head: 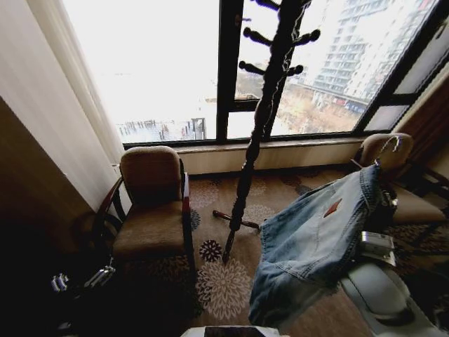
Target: Pick up the clothes from the bed and hang them on the clothes hanger.
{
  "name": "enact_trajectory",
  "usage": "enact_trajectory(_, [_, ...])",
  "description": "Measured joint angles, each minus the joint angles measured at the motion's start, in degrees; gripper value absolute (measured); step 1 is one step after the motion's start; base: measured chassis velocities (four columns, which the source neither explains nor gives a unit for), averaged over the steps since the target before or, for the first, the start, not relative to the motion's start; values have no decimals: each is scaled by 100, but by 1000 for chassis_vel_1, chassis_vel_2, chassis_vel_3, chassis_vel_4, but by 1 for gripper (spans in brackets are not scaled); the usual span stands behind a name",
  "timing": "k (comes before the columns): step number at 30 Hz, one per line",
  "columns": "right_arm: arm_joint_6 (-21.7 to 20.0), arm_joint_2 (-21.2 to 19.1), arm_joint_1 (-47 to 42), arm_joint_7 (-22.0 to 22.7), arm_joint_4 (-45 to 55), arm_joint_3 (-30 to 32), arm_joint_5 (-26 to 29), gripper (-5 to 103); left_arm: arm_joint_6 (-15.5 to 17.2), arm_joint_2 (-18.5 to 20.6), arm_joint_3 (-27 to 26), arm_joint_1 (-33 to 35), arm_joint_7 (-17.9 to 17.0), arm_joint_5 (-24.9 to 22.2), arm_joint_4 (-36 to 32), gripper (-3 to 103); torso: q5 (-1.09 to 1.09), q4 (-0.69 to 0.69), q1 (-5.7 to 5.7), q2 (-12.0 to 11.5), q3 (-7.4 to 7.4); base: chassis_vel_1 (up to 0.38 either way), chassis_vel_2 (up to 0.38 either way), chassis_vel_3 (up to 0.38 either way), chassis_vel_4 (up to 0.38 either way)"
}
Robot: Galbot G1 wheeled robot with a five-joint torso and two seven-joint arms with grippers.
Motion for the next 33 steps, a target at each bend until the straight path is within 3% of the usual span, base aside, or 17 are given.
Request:
enact_trajectory(17, [93, 95, -158, -147, 31, -31, -147, 21, 0, 0, 0, 0, 0, 0, 0, 100, 0, 1, 0, 0, 0, -10, 6, 3, -5])
enact_trajectory(33, [142, 150, -239, -154, 44, 18, -179, 21, 0, 0, 0, 0, 0, 0, 0, 100, 1, 1, 12, -5, 4, -108, 97, 120, -104])
